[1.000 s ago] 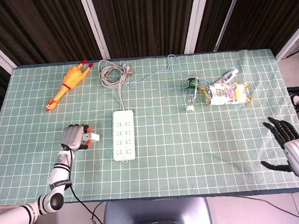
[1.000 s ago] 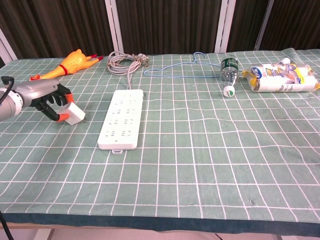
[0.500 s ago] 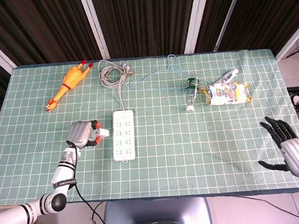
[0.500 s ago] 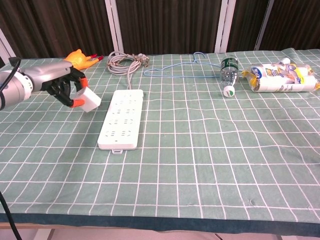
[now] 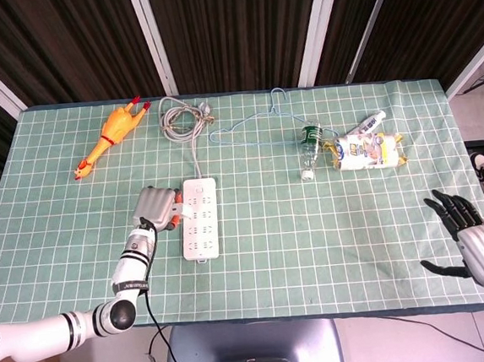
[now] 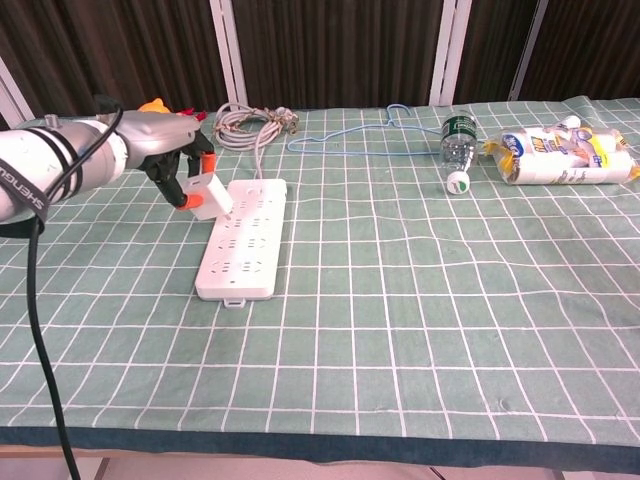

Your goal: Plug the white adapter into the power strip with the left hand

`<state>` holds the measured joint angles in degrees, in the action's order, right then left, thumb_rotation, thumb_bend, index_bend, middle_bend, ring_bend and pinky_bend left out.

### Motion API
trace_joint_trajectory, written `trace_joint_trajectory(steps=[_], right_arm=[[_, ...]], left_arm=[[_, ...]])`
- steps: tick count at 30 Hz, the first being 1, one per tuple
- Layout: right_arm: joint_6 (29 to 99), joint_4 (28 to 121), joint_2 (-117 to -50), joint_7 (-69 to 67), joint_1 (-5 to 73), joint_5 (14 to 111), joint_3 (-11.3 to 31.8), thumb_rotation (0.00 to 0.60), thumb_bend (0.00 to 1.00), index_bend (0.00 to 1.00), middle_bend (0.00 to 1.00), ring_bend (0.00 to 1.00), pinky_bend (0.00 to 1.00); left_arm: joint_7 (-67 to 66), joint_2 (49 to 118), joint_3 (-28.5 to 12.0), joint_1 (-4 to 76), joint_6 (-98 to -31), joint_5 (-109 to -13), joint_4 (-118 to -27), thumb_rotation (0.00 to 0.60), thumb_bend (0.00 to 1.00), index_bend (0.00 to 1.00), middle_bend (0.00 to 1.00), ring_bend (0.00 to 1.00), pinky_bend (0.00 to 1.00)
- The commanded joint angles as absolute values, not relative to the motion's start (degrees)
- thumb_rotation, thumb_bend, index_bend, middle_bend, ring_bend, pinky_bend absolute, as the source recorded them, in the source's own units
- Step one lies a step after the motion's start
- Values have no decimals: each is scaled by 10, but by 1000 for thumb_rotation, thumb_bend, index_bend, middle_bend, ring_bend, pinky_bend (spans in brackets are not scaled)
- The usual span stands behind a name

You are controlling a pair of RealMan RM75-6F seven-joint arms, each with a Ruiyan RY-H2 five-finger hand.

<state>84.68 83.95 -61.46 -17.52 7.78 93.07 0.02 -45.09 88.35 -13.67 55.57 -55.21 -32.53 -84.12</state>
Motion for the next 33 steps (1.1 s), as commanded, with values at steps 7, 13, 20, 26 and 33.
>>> trace_joint_trajectory(steps=[7,13,20,26,33], right_arm=[[848,835,-616,-178,76,931,0,600,0,0,49,0,107],[847,834,-616,-180,76,931,0,600,0,0,50,0,107],[848,830,-617,-183,73,929,-1,600,0,0,50,0,107],[849,829,-617,-183,72,929,-2,600,0,0,49,0,107],[849,825,-620,-187,70,927,-2,600,0,0,50,0,107]], left_arm=[[-464,897,-131,577,-563,-299,-841,600,350,684,705,543,379],[-477,902,-125,587,-566,-280,-831,600,350,683,705,543,377],[-490,901,-115,594,-571,-264,-827,600,349,683,704,543,372],[-507,903,-109,604,-575,-255,-826,600,351,691,712,544,372],[-568,921,-93,629,-592,-232,-812,600,350,710,730,548,370]])
